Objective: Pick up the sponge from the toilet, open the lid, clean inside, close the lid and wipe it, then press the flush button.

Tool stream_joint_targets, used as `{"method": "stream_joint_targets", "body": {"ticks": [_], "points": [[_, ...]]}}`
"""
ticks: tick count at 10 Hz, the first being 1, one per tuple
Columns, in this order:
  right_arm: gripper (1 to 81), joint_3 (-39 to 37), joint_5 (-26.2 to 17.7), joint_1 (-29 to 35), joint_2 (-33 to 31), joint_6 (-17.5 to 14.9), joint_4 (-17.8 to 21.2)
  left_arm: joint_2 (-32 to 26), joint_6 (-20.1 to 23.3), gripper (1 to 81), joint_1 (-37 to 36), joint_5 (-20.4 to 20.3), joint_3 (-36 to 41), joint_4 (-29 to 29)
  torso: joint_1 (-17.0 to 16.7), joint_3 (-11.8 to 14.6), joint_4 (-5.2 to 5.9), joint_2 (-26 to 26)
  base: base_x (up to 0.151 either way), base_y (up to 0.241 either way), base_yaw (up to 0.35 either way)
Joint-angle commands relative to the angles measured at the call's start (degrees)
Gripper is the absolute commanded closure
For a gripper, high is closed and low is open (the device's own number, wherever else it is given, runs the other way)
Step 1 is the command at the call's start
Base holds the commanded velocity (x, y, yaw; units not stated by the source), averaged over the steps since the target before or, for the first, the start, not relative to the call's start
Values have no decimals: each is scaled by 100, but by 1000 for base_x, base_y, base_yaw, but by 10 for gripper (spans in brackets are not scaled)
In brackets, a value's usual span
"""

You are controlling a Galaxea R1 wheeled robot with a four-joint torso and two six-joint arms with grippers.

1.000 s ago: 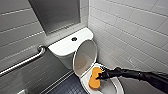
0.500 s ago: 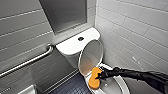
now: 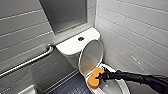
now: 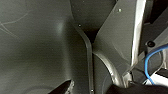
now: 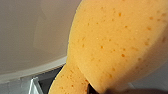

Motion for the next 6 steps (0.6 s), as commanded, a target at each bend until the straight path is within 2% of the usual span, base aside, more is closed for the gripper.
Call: {"method": "stream_joint_targets", "body": {"ticks": [1, 6], "points": [[811, 476, 228, 316, -175, 165, -84, -52, 4, 10, 142, 498, 97, -24, 0, 0, 0, 0, 0, 0, 0], [811, 959, 624, -238, -781, 165, -260, -16, 13, 10, 134, 507, 97, -15, 0, 0, 0, -2, 0, 0, 0]]}}
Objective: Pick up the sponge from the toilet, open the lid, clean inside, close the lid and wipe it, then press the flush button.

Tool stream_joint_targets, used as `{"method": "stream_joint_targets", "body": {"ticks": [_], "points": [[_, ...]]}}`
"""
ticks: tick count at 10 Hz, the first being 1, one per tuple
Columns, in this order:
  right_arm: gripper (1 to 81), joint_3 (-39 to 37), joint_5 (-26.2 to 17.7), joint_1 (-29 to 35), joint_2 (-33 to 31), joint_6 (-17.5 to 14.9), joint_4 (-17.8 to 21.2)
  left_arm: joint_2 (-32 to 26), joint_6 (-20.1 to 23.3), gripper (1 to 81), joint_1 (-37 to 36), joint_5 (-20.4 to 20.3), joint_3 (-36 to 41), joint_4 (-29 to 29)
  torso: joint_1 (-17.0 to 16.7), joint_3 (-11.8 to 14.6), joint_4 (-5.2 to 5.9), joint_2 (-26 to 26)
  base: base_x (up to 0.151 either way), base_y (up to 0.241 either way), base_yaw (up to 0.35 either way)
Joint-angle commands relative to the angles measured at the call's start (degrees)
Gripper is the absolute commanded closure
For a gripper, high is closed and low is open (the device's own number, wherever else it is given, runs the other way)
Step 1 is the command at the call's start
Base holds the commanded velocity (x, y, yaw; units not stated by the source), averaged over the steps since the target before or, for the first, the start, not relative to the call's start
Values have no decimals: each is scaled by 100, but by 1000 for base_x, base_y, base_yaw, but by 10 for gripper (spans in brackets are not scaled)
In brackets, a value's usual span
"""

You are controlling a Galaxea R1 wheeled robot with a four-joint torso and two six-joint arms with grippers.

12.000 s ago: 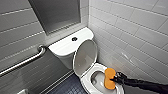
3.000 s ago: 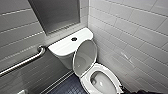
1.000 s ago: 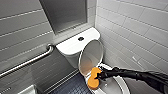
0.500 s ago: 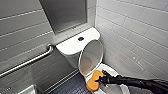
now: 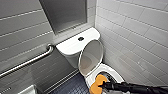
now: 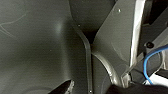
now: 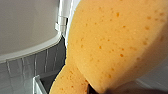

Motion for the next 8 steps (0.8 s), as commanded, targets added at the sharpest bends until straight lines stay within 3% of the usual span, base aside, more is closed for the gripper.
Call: {"method": "stream_joint_targets", "body": {"ticks": [1, 8], "points": [[811, 630, 100, 311, -473, 17, -124, -31, 29, 10, 133, 507, 97, -7, 0, 0, 0, 0, 0, 0, 0], [811, 1395, 707, -753, -1686, 17, -301, 22, 46, 10, 133, 498, 97, 37, 0, 0, 0, 0, 0, 0, 0]]}}
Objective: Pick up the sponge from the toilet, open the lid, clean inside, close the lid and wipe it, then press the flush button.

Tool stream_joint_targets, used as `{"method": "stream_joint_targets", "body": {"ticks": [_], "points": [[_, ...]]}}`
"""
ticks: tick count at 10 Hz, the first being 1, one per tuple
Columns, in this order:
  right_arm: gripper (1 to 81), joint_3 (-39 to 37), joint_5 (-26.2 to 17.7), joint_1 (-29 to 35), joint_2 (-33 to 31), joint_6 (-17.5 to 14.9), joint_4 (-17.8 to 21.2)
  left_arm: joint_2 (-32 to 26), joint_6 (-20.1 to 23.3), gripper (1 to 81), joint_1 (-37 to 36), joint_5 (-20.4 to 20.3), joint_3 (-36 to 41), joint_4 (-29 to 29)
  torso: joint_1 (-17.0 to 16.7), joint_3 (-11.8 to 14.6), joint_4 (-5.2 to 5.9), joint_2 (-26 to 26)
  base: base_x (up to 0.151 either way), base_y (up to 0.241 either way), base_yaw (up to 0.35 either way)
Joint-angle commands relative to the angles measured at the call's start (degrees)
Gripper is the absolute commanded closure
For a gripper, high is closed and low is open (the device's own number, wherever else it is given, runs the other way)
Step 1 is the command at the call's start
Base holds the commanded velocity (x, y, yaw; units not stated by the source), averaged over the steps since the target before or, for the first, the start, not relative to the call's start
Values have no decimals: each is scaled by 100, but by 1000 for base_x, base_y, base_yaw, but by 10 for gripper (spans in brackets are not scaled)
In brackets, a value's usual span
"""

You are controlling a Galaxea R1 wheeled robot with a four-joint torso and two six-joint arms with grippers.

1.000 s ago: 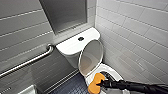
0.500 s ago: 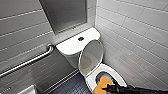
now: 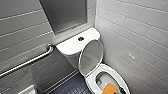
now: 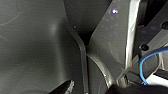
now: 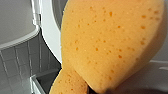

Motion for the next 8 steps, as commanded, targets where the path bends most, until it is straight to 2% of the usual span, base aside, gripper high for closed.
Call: {"method": "stream_joint_targets", "body": {"ticks": [1, 5, 8], "points": [[811, 630, -64, 182, -682, 7, -110, -13, 37, 10, 135, 498, 97, 26, 0, 0, 0, 0, 0, 0, 0], [811, 895, 515, -626, -1500, -2, -277, -13, 37, 10, 143, 498, 89, 35, 0, 0, 0, 0, 0, 0, 0], [811, 869, 1085, -1522, -1896, -46, -313, -31, 37, 10, 143, 498, 97, 35, 0, 2, 2, 0, 0, 0, 0]]}}
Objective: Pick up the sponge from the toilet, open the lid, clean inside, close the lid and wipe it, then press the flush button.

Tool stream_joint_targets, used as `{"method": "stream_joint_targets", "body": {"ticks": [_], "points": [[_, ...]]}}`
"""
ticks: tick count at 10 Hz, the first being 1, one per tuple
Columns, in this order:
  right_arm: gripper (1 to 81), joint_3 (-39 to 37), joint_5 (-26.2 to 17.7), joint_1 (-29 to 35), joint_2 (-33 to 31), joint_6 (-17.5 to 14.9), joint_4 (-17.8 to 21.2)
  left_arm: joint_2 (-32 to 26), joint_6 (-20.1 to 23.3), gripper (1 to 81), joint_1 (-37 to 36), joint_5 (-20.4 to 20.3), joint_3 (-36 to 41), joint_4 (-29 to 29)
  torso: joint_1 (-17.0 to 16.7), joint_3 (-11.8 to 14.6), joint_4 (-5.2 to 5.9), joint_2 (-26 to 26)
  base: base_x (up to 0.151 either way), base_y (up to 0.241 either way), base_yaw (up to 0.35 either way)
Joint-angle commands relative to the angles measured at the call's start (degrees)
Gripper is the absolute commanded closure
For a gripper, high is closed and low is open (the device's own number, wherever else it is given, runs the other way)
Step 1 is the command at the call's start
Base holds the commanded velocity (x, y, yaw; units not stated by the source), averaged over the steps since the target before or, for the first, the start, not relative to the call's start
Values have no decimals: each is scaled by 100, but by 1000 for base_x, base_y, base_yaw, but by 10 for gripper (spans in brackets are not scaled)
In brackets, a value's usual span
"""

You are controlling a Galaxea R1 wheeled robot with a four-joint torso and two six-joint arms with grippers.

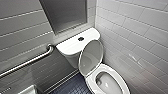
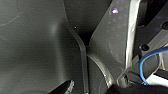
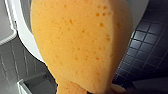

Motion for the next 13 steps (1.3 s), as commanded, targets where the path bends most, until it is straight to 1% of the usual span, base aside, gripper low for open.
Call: {"method": "stream_joint_targets", "body": {"ticks": [1, 2, 3, 4, 6, 7, 8, 9, 11, 12, 13], "points": [[811, 285, 313, -577, -664, -91, -138, -33, 36, 10, 134, 498, 97, 34, 0, 0, 0, 0, 0, 0, 0], [811, 372, 454, -859, -787, -266, -138, -25, 36, 10, 133, 498, 97, 34, 0, 0, 0, -2, 0, 0, 0], [811, 540, 472, -1036, -893, -434, -138, -7, 36, 10, 134, 498, 97, 42, 0, 0, 0, -2, 0, 0, 0], [811, 689, 472, -1185, -963, -531, -138, 1, 36, 10, 133, 498, 97, 43, 0, 0, 0, -2, 0, 0, 0], [811, 943, 814, -1467, -1244, -601, -138, 2, 36, 10, 124, 498, 97, 34, 0, 0, 0, -2, 0, 0, 0], [811, 1207, 832, -1441, -1437, -724, -129, -7, 36, 10, 124, 507, 97, 34, 0, 0, 0, -2, 0, 0, 0], [811, 1445, 798, -1266, -1605, -760, -138, -60, 36, 10, 124, 525, 176, 16, 0, 0, 0, -2, 0, 0, 0], [811, 1594, 745, -1028, -1684, -760, -129, -243, 36, 10, 142, 542, 447, -1, 0, 0, 0, -2, 0, 0, 0], [811, 1665, 297, -633, -1614, -760, -94, -841, 27, 10, 186, 498, 1404, -1, 0, 0, 0, -2, 0, 0, 0], [811, 1674, 148, -466, -1597, -751, -77, -1043, 27, 10, 186, 490, 1757, 8, 0, 0, 0, -2, 0, 0, 0], [811, 1674, -29, -229, -1561, -751, -50, -1150, 27, 10, 186, 490, 1926, 16, 0, 0, 0, -2, 0, 0, 0]]}}
